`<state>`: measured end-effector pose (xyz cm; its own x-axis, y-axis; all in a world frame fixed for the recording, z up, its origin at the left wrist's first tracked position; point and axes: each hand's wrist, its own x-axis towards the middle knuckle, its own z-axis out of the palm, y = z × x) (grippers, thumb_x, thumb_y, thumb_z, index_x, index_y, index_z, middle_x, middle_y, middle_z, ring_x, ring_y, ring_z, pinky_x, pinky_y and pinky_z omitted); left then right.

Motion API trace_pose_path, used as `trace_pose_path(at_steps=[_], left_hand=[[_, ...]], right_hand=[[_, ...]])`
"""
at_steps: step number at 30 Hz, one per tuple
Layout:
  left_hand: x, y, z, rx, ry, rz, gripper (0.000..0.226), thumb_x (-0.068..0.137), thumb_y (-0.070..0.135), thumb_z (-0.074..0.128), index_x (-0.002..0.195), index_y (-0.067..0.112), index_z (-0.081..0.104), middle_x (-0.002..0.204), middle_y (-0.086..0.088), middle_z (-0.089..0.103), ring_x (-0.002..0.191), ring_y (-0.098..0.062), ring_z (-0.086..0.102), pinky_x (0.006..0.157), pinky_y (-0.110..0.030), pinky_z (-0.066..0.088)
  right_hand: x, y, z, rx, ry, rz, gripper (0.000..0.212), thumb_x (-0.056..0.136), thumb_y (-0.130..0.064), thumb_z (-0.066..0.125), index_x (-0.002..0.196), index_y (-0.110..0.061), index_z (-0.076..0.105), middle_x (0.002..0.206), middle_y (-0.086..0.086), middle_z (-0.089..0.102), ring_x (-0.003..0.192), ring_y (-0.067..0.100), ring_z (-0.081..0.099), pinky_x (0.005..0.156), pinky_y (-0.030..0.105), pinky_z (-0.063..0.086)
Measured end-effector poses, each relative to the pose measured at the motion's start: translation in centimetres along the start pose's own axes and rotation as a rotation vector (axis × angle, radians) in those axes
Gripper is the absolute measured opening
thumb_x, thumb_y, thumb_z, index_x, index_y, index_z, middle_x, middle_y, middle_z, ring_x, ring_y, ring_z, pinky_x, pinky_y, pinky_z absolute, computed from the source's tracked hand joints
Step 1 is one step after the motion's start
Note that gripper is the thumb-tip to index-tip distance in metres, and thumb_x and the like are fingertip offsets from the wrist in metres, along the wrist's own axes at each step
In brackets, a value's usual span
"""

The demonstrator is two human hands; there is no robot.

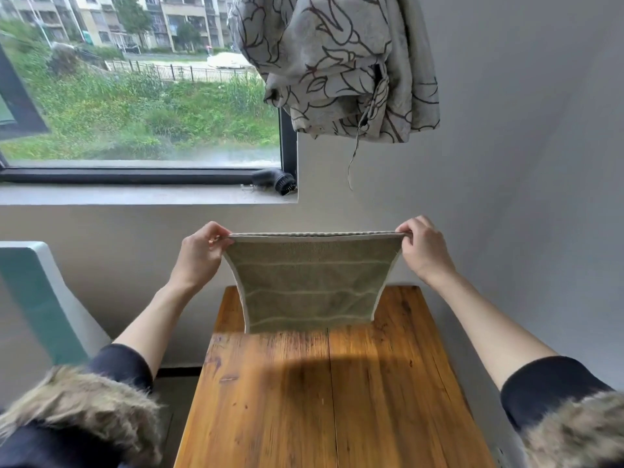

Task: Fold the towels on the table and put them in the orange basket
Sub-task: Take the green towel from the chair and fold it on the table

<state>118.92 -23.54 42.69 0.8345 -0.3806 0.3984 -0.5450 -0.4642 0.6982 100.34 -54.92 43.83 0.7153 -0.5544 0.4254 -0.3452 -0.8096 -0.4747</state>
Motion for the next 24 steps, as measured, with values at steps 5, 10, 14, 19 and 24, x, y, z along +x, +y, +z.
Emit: trace_pose_path(at_steps=[5, 10, 14, 19, 24], left_hand=[[-6.9, -3.0, 1.6, -0.094, -0.140, -0.117, 0.015, 0.086, 0.005, 0.062, 0.081, 0.020, 0.064, 0.082, 0.001, 0.067, 0.076, -0.015, 0.060, 0.065, -0.007, 0.043], [-16.1, -6.9, 3.7, -0.045, -0.459, -0.254, 0.011, 0.086, 0.009, 0.064, 0.081, 0.019, 0.066, 0.077, -0.001, 0.067, 0.070, -0.014, 0.056, 0.064, -0.017, 0.041], [-21.8, -9.4, 5.0, -0.037, -0.694, -0.438, 0.006, 0.088, 0.014, 0.063, 0.084, 0.016, 0.067, 0.078, -0.006, 0.066, 0.071, -0.018, 0.053, 0.070, -0.031, 0.044], [-26.6, -10.6, 5.6, -0.047, -0.914, -0.636, 0.010, 0.089, 0.019, 0.061, 0.092, 0.014, 0.069, 0.091, -0.012, 0.069, 0.080, -0.020, 0.057, 0.077, -0.036, 0.051], [-27.5, -11.1, 5.9, -0.085, -0.887, -0.738, 0.009, 0.088, 0.018, 0.062, 0.092, 0.014, 0.069, 0.094, -0.007, 0.069, 0.089, -0.021, 0.062, 0.080, -0.032, 0.052]], right_hand=[[-6.6, 3.3, 1.8, 0.179, 0.001, 0.096, 0.019, 0.082, 0.005, 0.054, 0.088, -0.008, 0.066, 0.092, 0.006, 0.068, 0.082, 0.018, 0.060, 0.073, 0.017, 0.041], [-16.2, 7.3, 4.5, 0.254, -0.255, 0.320, 0.022, 0.082, -0.001, 0.060, 0.079, -0.022, 0.066, 0.080, -0.005, 0.065, 0.072, 0.003, 0.057, 0.062, 0.007, 0.040], [-23.1, 10.0, 5.9, 0.255, -0.570, 0.518, 0.014, 0.087, -0.007, 0.060, 0.087, -0.019, 0.067, 0.090, 0.001, 0.066, 0.086, 0.015, 0.060, 0.072, 0.024, 0.046], [-28.6, 11.7, 6.2, 0.237, -0.850, 0.682, 0.011, 0.087, -0.009, 0.060, 0.092, -0.014, 0.068, 0.088, 0.003, 0.067, 0.081, 0.017, 0.060, 0.077, 0.032, 0.049], [-29.2, 12.0, 6.7, 0.419, -0.818, 0.848, 0.006, 0.088, -0.014, 0.062, 0.089, -0.014, 0.067, 0.091, 0.006, 0.068, 0.081, 0.017, 0.063, 0.066, 0.023, 0.051]])
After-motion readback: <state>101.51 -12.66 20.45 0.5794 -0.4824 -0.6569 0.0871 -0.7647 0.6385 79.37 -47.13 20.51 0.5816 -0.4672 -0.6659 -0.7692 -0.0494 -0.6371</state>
